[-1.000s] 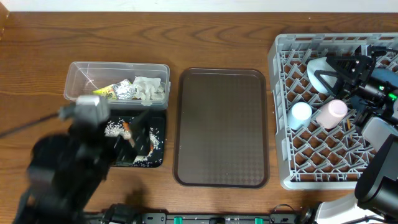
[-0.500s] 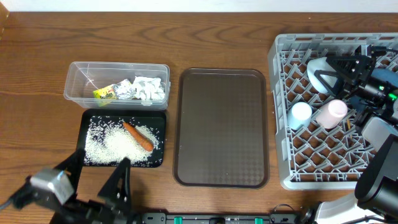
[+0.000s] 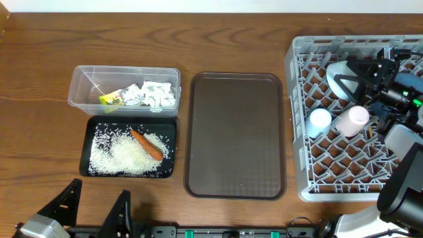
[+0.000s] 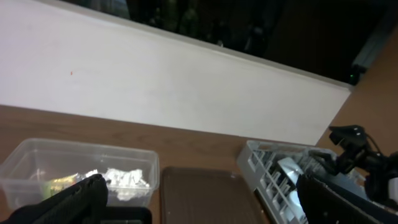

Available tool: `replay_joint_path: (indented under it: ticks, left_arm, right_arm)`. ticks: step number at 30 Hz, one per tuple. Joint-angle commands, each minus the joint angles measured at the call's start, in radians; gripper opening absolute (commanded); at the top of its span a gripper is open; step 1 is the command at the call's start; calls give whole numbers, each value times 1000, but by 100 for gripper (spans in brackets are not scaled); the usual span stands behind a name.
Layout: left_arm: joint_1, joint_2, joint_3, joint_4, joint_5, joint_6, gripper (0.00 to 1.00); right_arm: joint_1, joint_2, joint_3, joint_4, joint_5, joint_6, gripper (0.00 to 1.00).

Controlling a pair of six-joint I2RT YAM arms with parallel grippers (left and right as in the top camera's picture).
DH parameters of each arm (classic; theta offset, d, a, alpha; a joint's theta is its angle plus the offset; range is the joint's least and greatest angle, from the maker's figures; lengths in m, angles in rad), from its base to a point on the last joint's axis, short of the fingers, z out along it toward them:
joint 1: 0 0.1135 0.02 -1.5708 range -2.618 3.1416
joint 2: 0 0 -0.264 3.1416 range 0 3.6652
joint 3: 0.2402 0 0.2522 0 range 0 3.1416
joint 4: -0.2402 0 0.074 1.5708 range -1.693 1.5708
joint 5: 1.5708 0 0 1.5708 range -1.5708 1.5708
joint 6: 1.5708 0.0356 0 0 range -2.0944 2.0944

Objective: Sort waste into correct bins and load items into the dishwasher rack

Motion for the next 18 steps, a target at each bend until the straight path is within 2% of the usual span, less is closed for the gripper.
replay_joint_path:
  ticks: [1, 14, 18]
  left_arm:
    - [16, -35, -61, -3, -9, 6, 100]
    - [53, -211, -412, -3, -9, 6, 100]
    - [52, -211, -505, -60, -10, 6, 100]
  right_arm:
    - [8, -23, -6, 40, -11, 7, 99]
    - [8, -23, -6, 40, -11, 7, 99]
    - [8, -23, -6, 40, -11, 7, 99]
